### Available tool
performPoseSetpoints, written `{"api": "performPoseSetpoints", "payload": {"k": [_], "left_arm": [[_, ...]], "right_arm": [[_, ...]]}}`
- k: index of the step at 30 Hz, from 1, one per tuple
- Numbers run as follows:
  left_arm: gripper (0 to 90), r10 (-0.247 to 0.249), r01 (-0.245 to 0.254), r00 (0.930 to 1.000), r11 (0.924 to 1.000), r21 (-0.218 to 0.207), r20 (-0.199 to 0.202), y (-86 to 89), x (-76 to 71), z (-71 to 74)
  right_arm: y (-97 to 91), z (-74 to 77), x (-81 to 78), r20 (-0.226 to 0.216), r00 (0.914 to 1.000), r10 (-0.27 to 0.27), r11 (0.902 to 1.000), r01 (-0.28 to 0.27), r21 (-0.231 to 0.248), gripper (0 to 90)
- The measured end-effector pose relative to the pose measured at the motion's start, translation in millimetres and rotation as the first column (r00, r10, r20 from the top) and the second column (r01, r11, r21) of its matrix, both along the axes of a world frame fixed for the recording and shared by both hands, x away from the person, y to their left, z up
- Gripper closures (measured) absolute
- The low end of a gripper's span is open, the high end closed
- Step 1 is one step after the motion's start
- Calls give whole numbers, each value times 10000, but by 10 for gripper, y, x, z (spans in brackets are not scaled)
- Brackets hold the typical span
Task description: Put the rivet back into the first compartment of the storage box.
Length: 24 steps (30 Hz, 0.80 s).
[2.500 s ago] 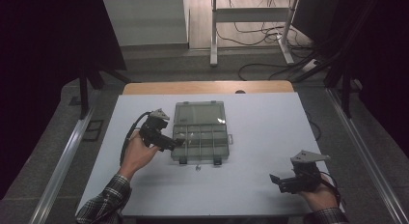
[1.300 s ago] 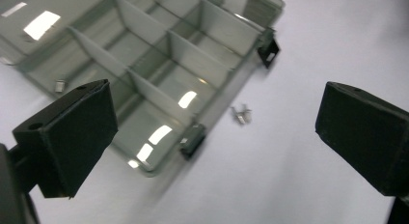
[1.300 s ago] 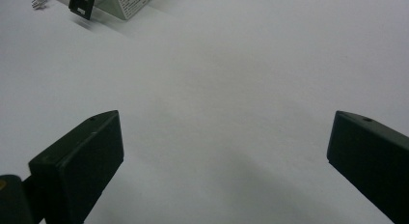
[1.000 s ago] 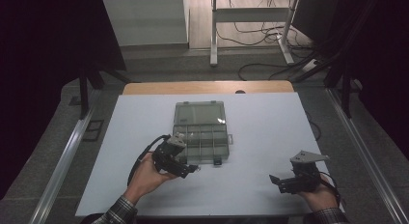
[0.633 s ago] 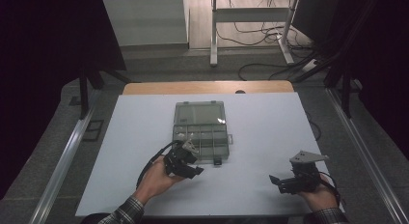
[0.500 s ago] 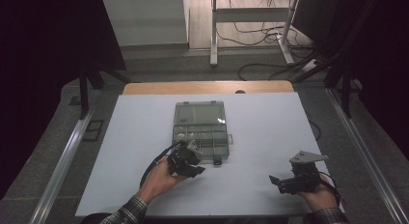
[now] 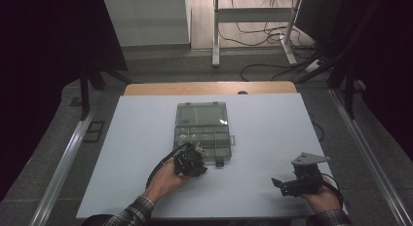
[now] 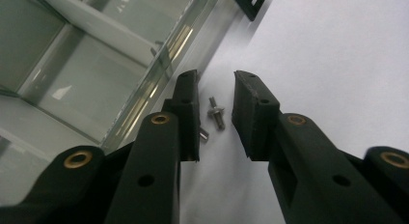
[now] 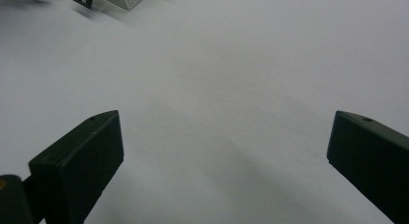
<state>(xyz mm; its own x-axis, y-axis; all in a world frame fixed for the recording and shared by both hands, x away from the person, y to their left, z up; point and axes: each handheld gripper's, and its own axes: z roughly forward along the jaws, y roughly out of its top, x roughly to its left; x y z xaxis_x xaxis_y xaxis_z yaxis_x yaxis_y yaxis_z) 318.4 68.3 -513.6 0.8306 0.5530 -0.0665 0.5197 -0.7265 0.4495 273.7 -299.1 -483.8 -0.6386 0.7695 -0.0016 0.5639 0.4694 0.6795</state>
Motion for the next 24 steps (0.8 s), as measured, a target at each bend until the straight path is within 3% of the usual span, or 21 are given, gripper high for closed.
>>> {"api": "performPoseSetpoints", "payload": {"k": [7, 12, 15, 24], "left_arm": [[817, -89, 89, 9999, 9999, -73, -94, -3, -15, -3], [833, -48, 47, 9998, 10000, -73, -191, -4, -19, 6], [834, -35, 22, 9992, 9995, -319, -398, 10, -13, 23], [834, 102, -150, 9987, 9949, -999, -489, 7, -55, 155]], "right_arm": [[1, -2, -1, -7, 10000, 15, 10000, -15, -23, 0], [-1, -1, -1, -12, 10000, 19, 10000, -19, -28, 0], [-3, 1, -1, -2, 10000, 19, 10000, -19, -16, 0], [-4, 1, -1, -8, 10000, 24, 10000, -24, -3, 0]]}}
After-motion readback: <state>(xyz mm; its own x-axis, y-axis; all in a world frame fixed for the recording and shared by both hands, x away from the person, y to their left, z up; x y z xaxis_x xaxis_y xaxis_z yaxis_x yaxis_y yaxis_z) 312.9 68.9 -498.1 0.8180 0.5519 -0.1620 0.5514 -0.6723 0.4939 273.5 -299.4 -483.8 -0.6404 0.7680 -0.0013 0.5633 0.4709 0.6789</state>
